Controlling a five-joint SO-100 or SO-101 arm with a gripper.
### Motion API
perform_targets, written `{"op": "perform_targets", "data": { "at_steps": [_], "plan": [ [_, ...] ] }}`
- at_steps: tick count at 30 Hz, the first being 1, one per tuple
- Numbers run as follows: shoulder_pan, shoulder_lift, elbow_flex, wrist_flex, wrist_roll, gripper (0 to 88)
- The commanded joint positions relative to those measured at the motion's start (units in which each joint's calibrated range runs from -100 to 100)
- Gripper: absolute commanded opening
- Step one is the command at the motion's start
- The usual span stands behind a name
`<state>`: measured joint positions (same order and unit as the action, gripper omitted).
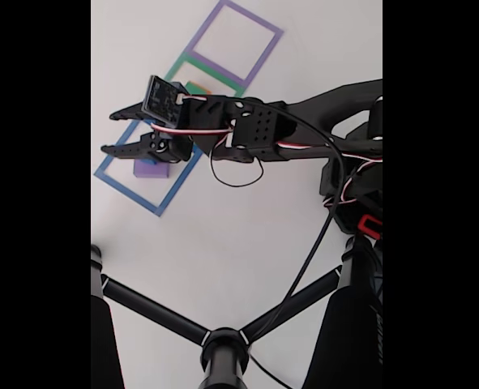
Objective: Tower of hanoi
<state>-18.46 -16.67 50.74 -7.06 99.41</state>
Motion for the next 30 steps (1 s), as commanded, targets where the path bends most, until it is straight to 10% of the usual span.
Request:
{"op": "perform_targets", "data": {
  "at_steps": [1,16,30],
  "plan": [
    [2.7,-12.4,-6.8,24.0,0.6,0.2],
    [5.2,-28.7,-37.2,81.2,0.6,0.1],
    [19.7,-31.6,-41.5,88.7,0.6,1.1]
  ]
}}
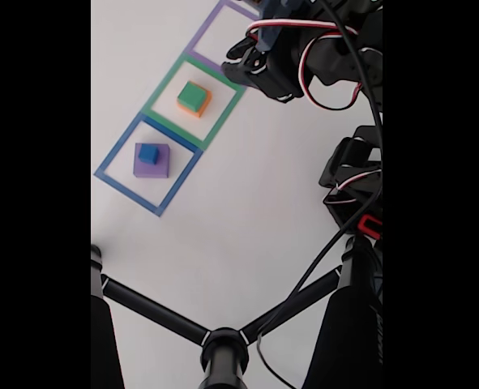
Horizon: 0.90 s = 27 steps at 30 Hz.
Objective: Tower of hanoi
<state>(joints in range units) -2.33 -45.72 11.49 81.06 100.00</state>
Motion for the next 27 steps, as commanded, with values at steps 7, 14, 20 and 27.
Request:
{"op": "perform_targets", "data": {
  "at_steps": [7,14,20,27],
  "plan": [
    [7.3,-5.0,0.9,1.0,0.0,2.5],
    [8.5,-5.5,6.1,-0.7,0.0,14.3],
    [7.9,-7.5,23.4,-20.4,0.0,26.9],
    [7.5,-6.9,49.8,-59.8,0.0,33.1]
  ]
}}
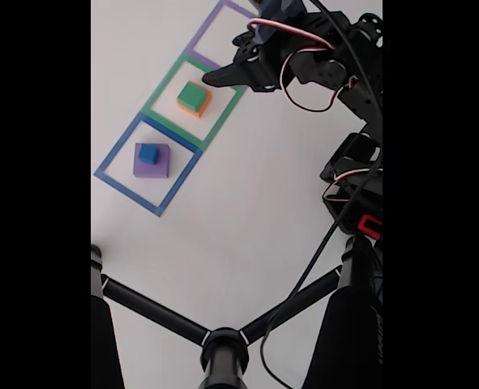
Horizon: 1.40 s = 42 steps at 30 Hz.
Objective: Tower of hanoi
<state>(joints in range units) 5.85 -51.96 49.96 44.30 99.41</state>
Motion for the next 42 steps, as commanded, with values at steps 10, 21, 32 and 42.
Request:
{"op": "perform_targets", "data": {
  "at_steps": [10,21,32,42],
  "plan": [
    [-0.1,6.3,30.1,-51.8,0.6,34.9],
    [-0.8,24.5,34.3,-74.6,0.6,35.4],
    [-2.7,40.6,33.1,-89.7,0.6,34.3],
    [-4.2,49.5,29.7,-96.3,0.6,33.7]
  ]
}}
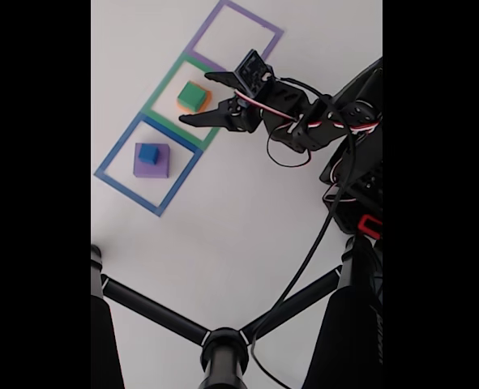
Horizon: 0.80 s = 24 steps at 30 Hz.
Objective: Tower of hanoi
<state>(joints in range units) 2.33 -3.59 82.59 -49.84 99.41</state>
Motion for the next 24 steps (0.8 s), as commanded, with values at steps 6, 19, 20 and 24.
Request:
{"op": "perform_targets", "data": {
  "at_steps": [6,19,20,24],
  "plan": [
    [-1.2,3.8,-4.2,-3.4,0.6,33.3],
    [-1.9,8.0,-4.5,-6.4,0.6,32.6],
    [-2.0,8.1,-4.4,-6.4,0.6,32.5],
    [-2.3,9.1,-4.7,-6.6,0.6,32.0]
  ]
}}
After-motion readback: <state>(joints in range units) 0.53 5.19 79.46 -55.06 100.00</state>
